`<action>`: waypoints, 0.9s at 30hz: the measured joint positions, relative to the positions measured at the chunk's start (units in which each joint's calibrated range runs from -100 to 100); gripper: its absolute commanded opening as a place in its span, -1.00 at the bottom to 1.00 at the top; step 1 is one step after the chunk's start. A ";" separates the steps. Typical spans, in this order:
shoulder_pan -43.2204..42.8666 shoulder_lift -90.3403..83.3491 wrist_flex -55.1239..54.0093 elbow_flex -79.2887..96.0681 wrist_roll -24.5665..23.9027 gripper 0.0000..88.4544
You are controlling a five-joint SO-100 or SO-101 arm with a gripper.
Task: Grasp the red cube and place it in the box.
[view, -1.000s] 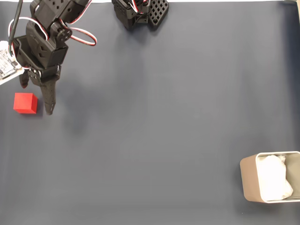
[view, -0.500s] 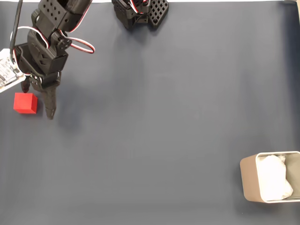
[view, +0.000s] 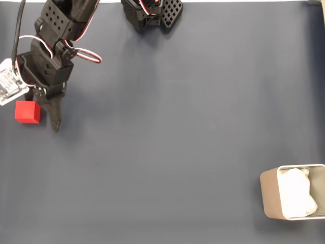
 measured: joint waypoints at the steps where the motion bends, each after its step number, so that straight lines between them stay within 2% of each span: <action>1: 0.00 0.00 0.00 -0.45 0.00 -0.19; 27: -2.00 2.08 -4.38 -2.98 -1.51 -0.17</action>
